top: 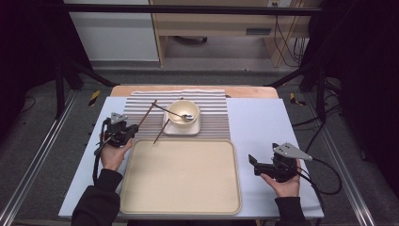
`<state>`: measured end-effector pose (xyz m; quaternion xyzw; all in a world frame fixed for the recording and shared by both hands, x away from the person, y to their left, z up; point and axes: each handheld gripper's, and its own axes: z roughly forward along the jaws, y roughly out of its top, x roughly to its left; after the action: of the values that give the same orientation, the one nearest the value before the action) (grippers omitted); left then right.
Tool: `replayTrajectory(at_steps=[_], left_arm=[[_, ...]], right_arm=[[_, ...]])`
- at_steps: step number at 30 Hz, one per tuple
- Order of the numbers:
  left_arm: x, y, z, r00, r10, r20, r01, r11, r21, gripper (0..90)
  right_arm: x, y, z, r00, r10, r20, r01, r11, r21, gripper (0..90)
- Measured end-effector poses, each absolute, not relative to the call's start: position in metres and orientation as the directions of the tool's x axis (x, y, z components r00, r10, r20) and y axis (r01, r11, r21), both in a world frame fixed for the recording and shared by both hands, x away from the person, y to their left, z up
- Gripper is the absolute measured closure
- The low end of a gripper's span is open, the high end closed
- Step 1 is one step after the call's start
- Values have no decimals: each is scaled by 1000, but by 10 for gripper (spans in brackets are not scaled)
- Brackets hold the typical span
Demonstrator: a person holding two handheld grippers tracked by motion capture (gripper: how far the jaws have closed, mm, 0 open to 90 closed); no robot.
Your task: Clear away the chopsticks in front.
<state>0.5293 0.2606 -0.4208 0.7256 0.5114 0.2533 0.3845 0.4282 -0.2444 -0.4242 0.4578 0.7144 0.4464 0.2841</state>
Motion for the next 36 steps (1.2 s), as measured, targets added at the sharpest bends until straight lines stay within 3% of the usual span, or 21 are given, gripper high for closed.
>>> replayTrajectory(at_steps=[25,36], left_arm=[[454,273,-409,300,953,-37,517,-130,846,851],[430,254,-383,293,954,-69,463,-79,883,851]], right_arm=[[423,-243,-425,-427,904,6,406,186,895,28],[423,-243,-424,-423,906,19,403,169,899,28]])
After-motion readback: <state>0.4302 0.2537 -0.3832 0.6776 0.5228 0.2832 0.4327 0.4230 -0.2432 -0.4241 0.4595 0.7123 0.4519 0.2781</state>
